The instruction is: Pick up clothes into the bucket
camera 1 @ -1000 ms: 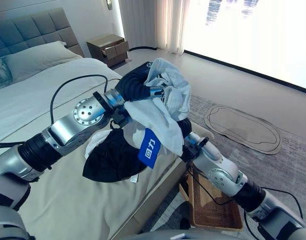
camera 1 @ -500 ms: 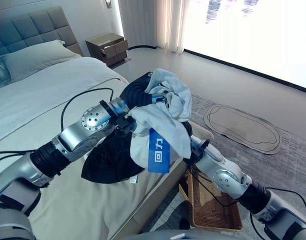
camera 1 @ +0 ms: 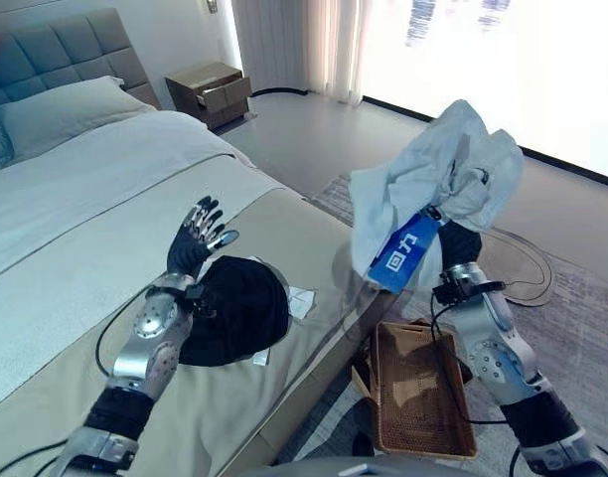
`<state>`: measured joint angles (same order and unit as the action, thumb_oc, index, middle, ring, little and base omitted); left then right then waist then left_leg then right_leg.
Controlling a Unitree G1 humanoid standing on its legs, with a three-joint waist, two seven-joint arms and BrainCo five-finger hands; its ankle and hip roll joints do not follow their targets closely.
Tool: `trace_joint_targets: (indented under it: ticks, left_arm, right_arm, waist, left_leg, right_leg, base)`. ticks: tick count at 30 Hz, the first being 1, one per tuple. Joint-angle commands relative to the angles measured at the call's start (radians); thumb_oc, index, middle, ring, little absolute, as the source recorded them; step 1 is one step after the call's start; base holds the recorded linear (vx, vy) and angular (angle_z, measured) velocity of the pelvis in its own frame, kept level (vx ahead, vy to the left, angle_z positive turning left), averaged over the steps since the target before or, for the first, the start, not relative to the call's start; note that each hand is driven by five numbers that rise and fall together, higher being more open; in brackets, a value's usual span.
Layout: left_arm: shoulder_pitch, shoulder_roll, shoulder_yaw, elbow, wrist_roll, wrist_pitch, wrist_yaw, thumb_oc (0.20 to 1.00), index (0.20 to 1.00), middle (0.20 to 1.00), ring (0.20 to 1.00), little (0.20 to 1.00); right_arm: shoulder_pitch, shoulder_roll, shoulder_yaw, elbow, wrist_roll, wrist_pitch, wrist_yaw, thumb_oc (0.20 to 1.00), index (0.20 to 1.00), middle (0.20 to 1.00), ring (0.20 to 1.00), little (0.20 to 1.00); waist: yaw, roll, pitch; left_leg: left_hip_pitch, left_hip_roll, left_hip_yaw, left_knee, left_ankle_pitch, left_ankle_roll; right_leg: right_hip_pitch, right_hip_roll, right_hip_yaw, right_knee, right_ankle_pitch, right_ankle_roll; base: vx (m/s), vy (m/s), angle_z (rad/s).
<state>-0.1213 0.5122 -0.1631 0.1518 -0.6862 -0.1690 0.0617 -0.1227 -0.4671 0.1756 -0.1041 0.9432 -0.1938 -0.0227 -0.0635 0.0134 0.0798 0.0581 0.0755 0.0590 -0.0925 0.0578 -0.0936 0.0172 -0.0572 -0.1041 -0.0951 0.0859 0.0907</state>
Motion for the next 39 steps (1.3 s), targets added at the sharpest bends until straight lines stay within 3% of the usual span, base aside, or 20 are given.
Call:
trace_joint_targets:
  ticks: [1, 6, 12, 22, 23, 25, 29, 37, 38, 39]
  left_arm:
    - [-0.068, 0.018, 0.055, 0.045, 0.081, -0.046, 0.004, 1.0, 1.0, 1.0, 1.0, 1.0]
    - [-0.074, -0.015, 0.069, 0.098, 0.128, -0.059, 0.039, 1.0, 1.0, 1.0, 1.0, 1.0]
    - [-0.07, -0.079, 0.083, 0.221, 0.2, -0.082, 0.128, 1.0, 1.0, 1.0, 1.0, 1.0]
    - [-0.028, -0.185, 0.075, 0.396, 0.23, -0.095, 0.231, 1.0, 1.0, 1.0, 1.0, 1.0]
    - [-0.035, -0.197, 0.064, 0.41, 0.223, -0.103, 0.25, 1.0, 1.0, 1.0, 1.0, 1.0]
    - [-0.044, -0.197, 0.052, 0.411, 0.229, -0.104, 0.254, 1.0, 1.0, 1.0, 1.0, 1.0]
    - [-0.055, -0.205, 0.025, 0.426, 0.207, -0.109, 0.276, 1.0, 1.0, 1.0, 1.0, 1.0]
    - [-0.059, -0.2, 0.005, 0.397, 0.189, -0.129, 0.32, 1.0, 1.0, 1.0, 1.0, 1.0]
    - [-0.059, -0.194, -0.003, 0.393, 0.185, -0.131, 0.328, 1.0, 1.0, 1.0, 1.0, 1.0]
    - [-0.06, -0.191, -0.008, 0.391, 0.184, -0.13, 0.327, 1.0, 1.0, 1.0, 1.0, 1.0]
  right_arm:
    - [-0.02, 0.047, -0.104, -0.027, -0.064, -0.07, -0.035, 0.2, 0.2, 0.2, 0.2, 0.2]
    - [-0.022, 0.056, -0.16, 0.077, -0.137, -0.079, -0.103, 0.2, 0.2, 0.2, 0.2, 0.2]
    - [-0.078, 0.021, -0.237, 0.372, -0.39, -0.076, -0.287, 0.2, 0.2, 0.2, 0.2, 0.2]
    - [-0.211, -0.035, -0.2, 0.708, -0.446, -0.048, -0.388, 0.2, 0.2, 0.2, 0.2, 0.2]
    - [-0.26, -0.059, -0.185, 0.751, -0.461, -0.043, -0.408, 0.2, 0.2, 0.2, 0.2, 0.2]
    - [-0.29, -0.078, -0.176, 0.778, -0.463, -0.045, -0.416, 0.2, 0.2, 0.2, 0.2, 0.2]
    - [-0.418, -0.128, -0.124, 0.872, -0.459, -0.031, -0.435, 0.2, 0.2, 0.2, 0.2, 0.2]
    - [-0.572, -0.216, -0.063, 1.041, -0.508, -0.002, -0.481, 0.2, 0.2, 0.2, 0.2, 0.2]
    - [-0.611, -0.247, -0.05, 1.115, -0.522, 0.023, -0.486, 1.0, 1.0, 1.0, 1.0, 1.0]
    - [-0.638, -0.262, -0.036, 1.165, -0.534, 0.038, -0.483, 1.0, 1.0, 1.0, 1.0, 1.0]
  waist:
    - [-0.015, -0.048, 0.024]
    - [-0.021, -0.033, 0.08]
    - [-0.018, 0.028, 0.179]
    - [-0.008, 0.086, 0.309]
    - [-0.008, 0.098, 0.348]
    - [-0.008, 0.104, 0.365]
    - [-0.006, 0.127, 0.438]
    - [0.008, 0.151, 0.44]
    - [0.015, 0.156, 0.44]
    - [0.019, 0.159, 0.44]
  left_leg:
    - [0.003, -0.057, 0.005, 0.005, -0.044, 0.036]
    - [-0.066, -0.063, -0.009, 0.016, -0.025, 0.037]
    - [-0.19, -0.084, -0.035, 0.057, 0.0, 0.053]
    - [-0.337, -0.091, -0.045, 0.148, 0.001, 0.047]
    - [-0.397, -0.098, -0.036, 0.22, -0.016, 0.043]
    - [-0.441, -0.102, -0.03, 0.271, -0.03, 0.041]
    - [-0.612, -0.098, -0.006, 0.493, -0.125, 0.042]
    - [-0.838, -0.095, 0.012, 0.658, -0.181, 0.046]
    - [-0.869, -0.096, 0.016, 0.669, -0.183, 0.045]
    - [-0.879, -0.098, 0.015, 0.671, -0.184, 0.045]
  right_leg:
    - [0.021, -0.034, -0.05, 0.015, -0.038, 0.042]
    - [-0.058, -0.041, -0.053, 0.055, -0.035, 0.036]
    - [-0.23, -0.068, -0.044, 0.208, -0.07, 0.014]
    - [-0.395, -0.092, -0.03, 0.319, -0.108, -0.001]
    - [-0.45, -0.096, -0.017, 0.37, -0.118, -0.005]
    - [-0.488, -0.101, -0.008, 0.407, -0.13, -0.01]
    - [-0.672, -0.108, 0.045, 0.629, -0.215, -0.024]
    - [-0.91, -0.128, 0.076, 0.813, -0.269, -0.033]
    - [-0.944, -0.132, 0.075, 0.831, -0.274, -0.035]
    - [-0.958, -0.134, 0.077, 0.838, -0.276, -0.036]
  base:
    - [-0.05, -0.005, -0.01]
    - [-0.15, -0.003, 0.03]
    - [-0.09, 0.021, 0.03]
    - [-0.05, -0.047, 0.05]
    - [-0.07, -0.018, 0.08]
    - [-0.11, -0.022, 0.09]
    - [-0.03, -0.026, 0.08]
    - [-0.01, -0.015, -0.03]
    - [0.0, -0.004, 0.04]
    - [0.0, 0.0, 0.0]
